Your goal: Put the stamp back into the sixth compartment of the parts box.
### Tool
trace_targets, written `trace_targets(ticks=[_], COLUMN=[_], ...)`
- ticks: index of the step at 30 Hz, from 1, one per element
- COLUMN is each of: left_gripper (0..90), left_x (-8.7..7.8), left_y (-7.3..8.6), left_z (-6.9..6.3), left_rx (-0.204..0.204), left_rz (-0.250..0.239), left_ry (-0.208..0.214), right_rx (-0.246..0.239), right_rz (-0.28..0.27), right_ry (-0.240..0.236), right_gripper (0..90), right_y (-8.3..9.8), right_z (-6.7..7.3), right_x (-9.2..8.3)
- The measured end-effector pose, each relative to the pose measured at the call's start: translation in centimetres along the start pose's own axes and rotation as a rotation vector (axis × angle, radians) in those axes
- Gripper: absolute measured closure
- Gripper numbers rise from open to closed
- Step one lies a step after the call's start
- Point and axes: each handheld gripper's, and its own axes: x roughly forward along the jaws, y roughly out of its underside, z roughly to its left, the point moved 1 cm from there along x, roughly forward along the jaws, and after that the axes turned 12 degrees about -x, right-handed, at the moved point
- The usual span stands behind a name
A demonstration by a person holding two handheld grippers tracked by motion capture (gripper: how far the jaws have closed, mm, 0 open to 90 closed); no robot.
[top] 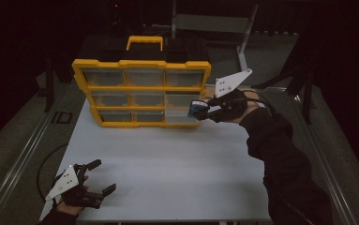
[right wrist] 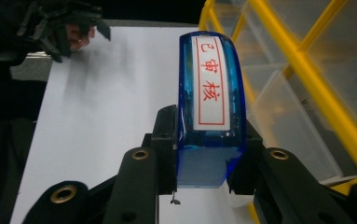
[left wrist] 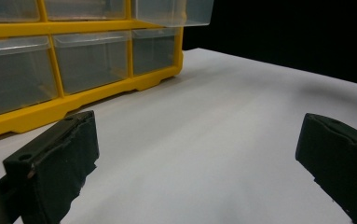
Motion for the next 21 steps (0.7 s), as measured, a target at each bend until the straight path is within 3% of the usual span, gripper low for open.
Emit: trace_targets(ticks=[11, 21], left_gripper=[0.5, 0.5], left_x=[0.0, 0.0], left_y=[0.0, 0.1], left_z=[0.0, 0.0], left_rx=[0.003, 0.003], left_rz=[0.005, 0.009], left_ry=[-0.002, 0.001], right_rx=[0.028, 0.133], right_rz=[0.014, 0.03], right_ry=[0.072, 0.167], right_gripper=[69.5, 69.5], right_y=[-1.7, -2.3], right_z=[-1.6, -3.7], right_x=[0.2, 0.6])
